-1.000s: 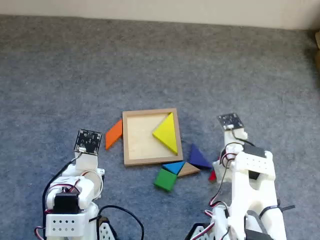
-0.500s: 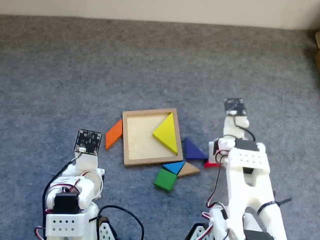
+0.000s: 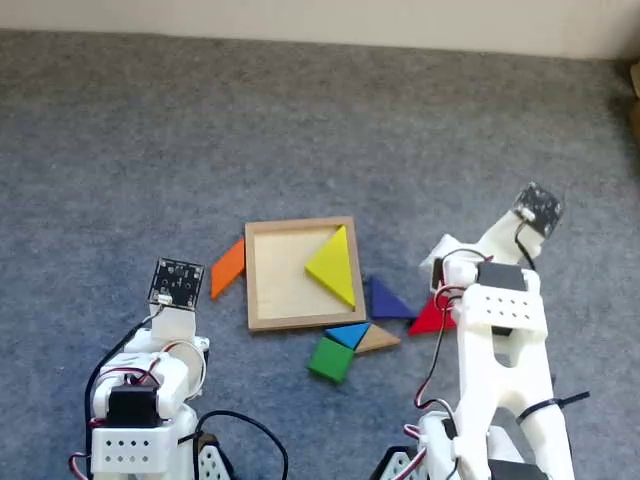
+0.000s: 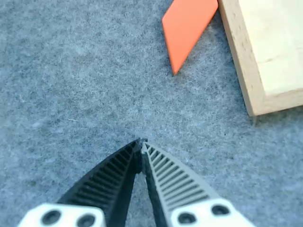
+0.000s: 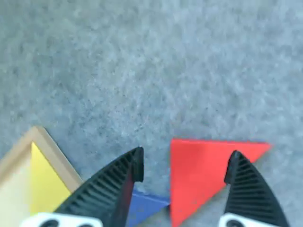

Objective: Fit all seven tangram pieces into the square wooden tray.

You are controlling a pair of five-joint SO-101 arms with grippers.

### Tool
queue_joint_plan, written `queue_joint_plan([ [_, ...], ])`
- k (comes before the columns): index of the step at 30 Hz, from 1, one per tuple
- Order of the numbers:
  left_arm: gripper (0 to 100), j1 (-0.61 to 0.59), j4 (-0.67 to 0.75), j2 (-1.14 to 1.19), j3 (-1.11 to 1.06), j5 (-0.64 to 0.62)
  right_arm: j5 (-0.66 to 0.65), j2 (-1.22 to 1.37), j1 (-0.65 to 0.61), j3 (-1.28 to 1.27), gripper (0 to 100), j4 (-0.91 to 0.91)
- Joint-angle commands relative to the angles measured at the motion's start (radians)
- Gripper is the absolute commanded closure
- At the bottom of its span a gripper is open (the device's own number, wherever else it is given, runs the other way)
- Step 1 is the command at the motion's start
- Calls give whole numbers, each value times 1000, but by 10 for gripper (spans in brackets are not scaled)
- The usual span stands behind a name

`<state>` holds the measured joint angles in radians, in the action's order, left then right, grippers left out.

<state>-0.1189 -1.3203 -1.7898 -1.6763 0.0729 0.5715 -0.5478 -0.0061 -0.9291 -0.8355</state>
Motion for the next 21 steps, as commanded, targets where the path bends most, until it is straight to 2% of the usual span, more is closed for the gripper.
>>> queue_joint_plan([
  [1, 993, -12, -6, -27, -21, -3, 157, -27, -39, -16, 724, 41],
  [6, 993, -12, -6, -27, -21, -3, 204, -25, -77, -25, 724, 19],
  [10, 993, -12, -6, -27, -21, -3, 290, -24, -79, -21, 724, -10],
  [18, 993, -12, -6, -27, -21, -3, 351, -15, -73, 5, 724, -12],
  [21, 993, -12, -6, -27, -21, -3, 358, 79, -73, 70, 724, -70],
])
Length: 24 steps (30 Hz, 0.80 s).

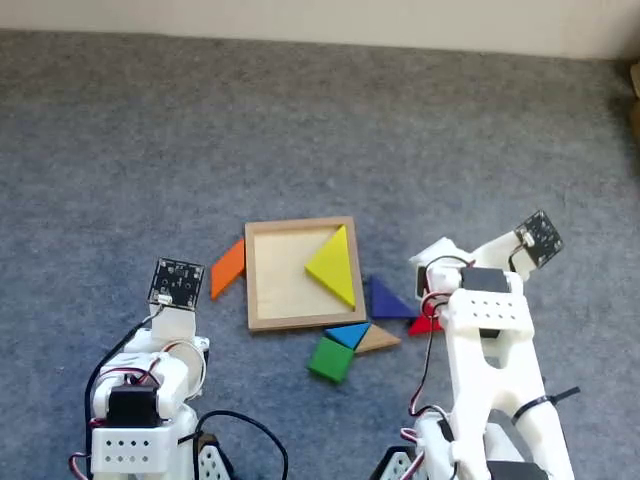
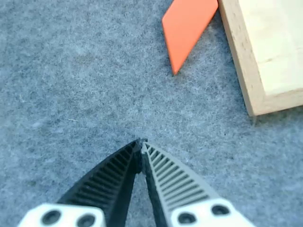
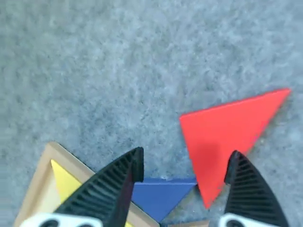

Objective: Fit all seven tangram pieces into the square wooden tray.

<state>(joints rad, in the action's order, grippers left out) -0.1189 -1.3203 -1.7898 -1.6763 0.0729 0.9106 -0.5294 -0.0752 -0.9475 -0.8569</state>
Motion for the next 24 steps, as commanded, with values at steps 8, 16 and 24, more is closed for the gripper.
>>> queue_joint_plan([
  [8, 993, -12, -6, -27, -21, -3, 74, 414, 30, 366, 724, -143],
  [16, 993, -12, -6, -27, -21, -3, 123, 602, 111, 493, 724, -137],
  [24, 993, -12, -6, -27, -21, -3, 129, 670, 125, 506, 724, -143],
])
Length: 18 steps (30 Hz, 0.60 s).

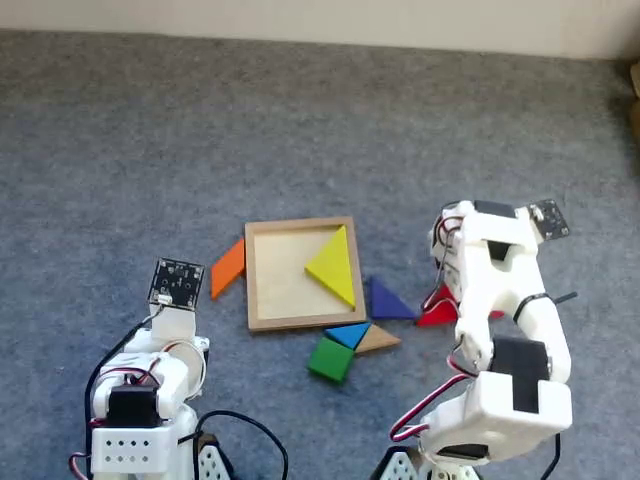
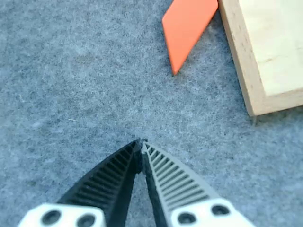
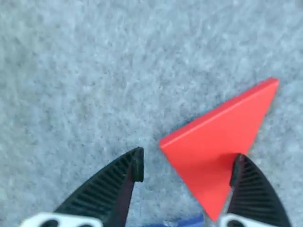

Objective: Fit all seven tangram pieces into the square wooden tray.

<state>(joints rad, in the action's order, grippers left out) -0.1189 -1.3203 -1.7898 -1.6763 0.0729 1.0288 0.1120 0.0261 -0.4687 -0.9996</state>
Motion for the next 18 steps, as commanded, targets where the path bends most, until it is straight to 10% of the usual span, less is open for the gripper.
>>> queue_joint_plan([
  [1, 993, -12, -6, -27, -21, -3, 11, 28, 24, 25, 724, -1],
  [18, 993, -12, -6, -27, -21, -3, 3, 35, 79, -8, 727, 5],
])
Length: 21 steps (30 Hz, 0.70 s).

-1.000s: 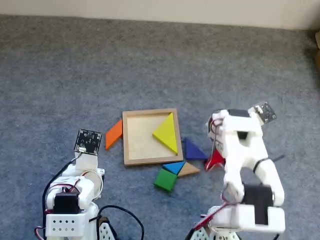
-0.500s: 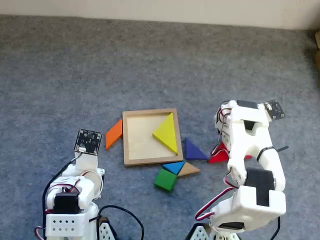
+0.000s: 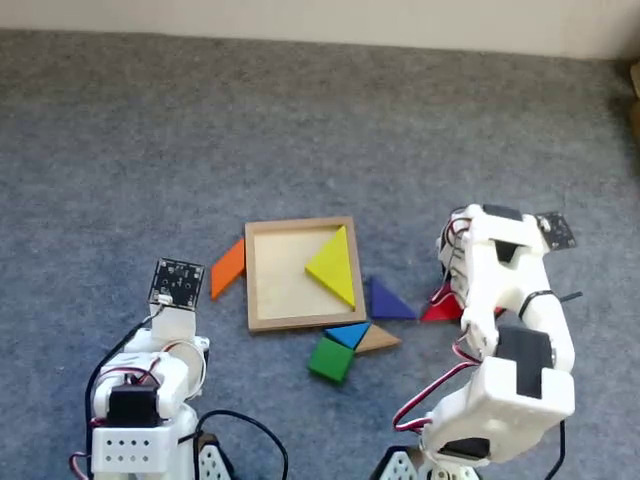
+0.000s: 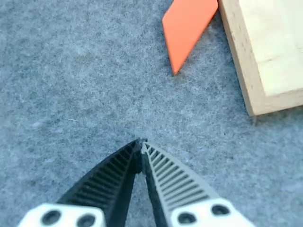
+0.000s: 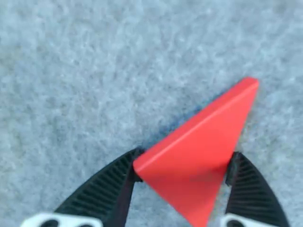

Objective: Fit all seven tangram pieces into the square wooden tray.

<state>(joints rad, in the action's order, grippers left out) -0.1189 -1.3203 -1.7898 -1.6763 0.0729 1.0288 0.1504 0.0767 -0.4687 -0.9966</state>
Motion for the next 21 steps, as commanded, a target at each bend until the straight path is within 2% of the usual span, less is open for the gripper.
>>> queue_joint_plan([
  [1, 993, -12, -6, -27, -21, -3, 0, -4, 30, -13, 728, 2],
  [5, 993, -12, -6, -27, -21, -3, -38, -4, 42, -21, 743, -4],
  [14, 993, -12, -6, -27, -21, -3, -103, -13, 67, -21, 962, -4],
  [21, 993, -12, -6, -27, -21, -3, -104, -15, 65, -12, 979, -5],
])
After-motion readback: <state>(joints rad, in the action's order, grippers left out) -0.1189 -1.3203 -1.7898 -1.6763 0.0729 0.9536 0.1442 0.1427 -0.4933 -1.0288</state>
